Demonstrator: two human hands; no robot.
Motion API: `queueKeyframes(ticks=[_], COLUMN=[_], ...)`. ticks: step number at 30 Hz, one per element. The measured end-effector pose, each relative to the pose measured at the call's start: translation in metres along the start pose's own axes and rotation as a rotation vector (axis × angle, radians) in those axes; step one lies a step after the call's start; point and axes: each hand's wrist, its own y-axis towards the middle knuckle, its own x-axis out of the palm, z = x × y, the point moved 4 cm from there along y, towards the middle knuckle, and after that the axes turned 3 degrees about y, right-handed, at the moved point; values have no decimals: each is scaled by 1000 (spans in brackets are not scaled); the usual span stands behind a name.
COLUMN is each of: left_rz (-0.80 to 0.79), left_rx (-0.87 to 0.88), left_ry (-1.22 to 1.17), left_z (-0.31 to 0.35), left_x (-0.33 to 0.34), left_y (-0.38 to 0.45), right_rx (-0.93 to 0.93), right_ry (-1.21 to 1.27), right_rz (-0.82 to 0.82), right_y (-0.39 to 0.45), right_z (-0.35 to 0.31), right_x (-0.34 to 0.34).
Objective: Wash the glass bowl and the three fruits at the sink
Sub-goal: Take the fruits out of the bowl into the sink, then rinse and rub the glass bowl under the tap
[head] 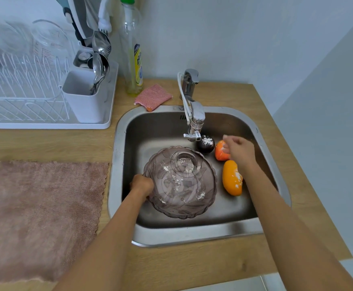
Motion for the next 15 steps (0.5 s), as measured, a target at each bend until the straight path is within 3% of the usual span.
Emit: queueKeyframes(ticks=[4,10,15], left_rz=[-6,-9,-1], left_rx=[2,8,18], left_ry=[2,-13,-16], left_z=[-1,-2,-3], left_x=[1,2,3], left_y=[3,5,4], right_rx=[109,89,160], right_ry=[307,308,358], right_rz=[-242,-414,-462], right_y=[28,45,53], right_z=[-58,-121,-136], right_x=[32,75,97])
